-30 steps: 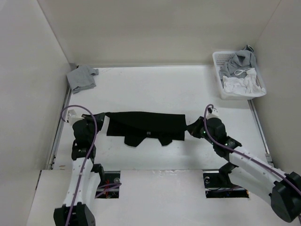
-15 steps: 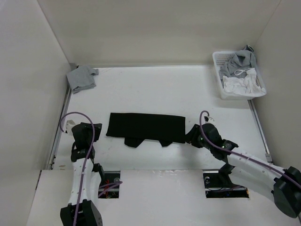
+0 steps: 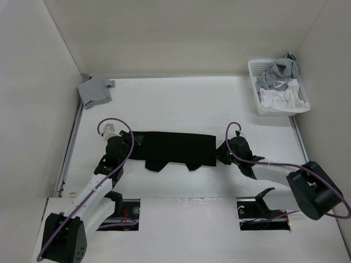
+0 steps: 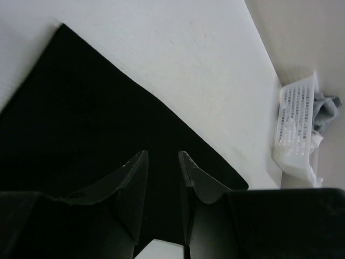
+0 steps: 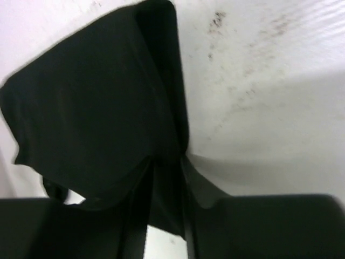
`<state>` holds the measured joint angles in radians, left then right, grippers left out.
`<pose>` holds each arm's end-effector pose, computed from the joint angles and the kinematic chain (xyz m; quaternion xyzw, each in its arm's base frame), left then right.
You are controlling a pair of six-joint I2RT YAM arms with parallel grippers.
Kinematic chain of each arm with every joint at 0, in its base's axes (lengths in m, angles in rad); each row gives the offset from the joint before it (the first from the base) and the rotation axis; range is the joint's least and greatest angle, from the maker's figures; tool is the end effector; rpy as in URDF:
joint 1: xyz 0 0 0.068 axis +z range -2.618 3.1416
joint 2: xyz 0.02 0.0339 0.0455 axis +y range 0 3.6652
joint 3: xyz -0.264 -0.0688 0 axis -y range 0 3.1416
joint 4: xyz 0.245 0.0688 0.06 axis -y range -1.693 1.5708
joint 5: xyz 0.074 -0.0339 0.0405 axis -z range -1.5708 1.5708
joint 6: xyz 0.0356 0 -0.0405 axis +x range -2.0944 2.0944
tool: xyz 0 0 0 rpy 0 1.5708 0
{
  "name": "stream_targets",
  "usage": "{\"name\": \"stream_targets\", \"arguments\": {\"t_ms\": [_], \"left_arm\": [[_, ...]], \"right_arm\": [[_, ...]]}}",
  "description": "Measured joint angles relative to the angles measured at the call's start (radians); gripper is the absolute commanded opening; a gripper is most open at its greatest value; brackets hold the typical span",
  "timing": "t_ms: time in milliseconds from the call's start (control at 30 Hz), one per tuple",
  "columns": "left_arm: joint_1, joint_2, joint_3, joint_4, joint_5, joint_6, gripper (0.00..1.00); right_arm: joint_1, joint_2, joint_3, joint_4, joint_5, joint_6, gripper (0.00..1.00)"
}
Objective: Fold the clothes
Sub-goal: Fold the tank top
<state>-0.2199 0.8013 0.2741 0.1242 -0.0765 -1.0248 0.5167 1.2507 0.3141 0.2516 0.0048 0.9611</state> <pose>0.1752 -0.0364 0.1888 -0.3459 0.7588 -0.2952 0.4662 0.1873 0.1062 0.1329 0.2001 0.8811 0.2870 0.3183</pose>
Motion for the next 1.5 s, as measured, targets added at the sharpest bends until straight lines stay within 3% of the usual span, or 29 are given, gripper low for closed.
{"name": "stream_targets", "arguments": {"t_ms": [167, 300, 567, 733, 900, 1100, 1267, 1367, 1433, 1500], "left_arm": [[-0.131, 0.104, 0.024, 0.108, -0.048, 0.016, 0.27], [-0.22, 0.176, 0.037, 0.207, -0.069, 0.025, 0.27], [-0.414, 0.34, 0.069, 0.343, -0.104, 0.033, 0.31], [-0.481, 0.395, 0.101, 0.385, -0.103, 0.032, 0.32], [-0.487, 0.368, 0.108, 0.403, -0.104, 0.032, 0.32], [-0.429, 0.225, 0.079, 0.391, -0.104, 0.029, 0.34], [-0.337, 0.089, 0.029, 0.335, -0.096, 0.026, 0.36], [-0.266, 0.014, 0.006, 0.284, -0.084, 0.023, 0.37], [-0.212, -0.033, -0.008, 0.248, -0.068, 0.022, 0.37], [-0.159, -0.071, -0.018, 0.214, -0.047, 0.022, 0.37]], "right_arm": [[-0.013, 0.127, 0.0, 0.161, -0.051, 0.074, 0.01], [-0.029, 0.129, -0.016, 0.195, -0.057, 0.116, 0.0], [-0.069, -0.484, -0.011, -0.201, 0.092, 0.043, 0.0], [-0.077, -0.566, 0.139, -0.43, 0.166, -0.071, 0.0], [0.056, -0.407, 0.357, -0.529, 0.253, -0.175, 0.0], [0.32, -0.051, 0.634, -0.56, 0.335, -0.253, 0.01], [0.429, 0.232, 0.829, -0.58, 0.346, -0.281, 0.02], [0.465, 0.399, 0.948, -0.586, 0.341, -0.282, 0.15], [0.484, 0.505, 1.022, -0.588, 0.332, -0.277, 0.18], [0.505, 0.586, 1.073, -0.586, 0.317, -0.269, 0.31]]}}
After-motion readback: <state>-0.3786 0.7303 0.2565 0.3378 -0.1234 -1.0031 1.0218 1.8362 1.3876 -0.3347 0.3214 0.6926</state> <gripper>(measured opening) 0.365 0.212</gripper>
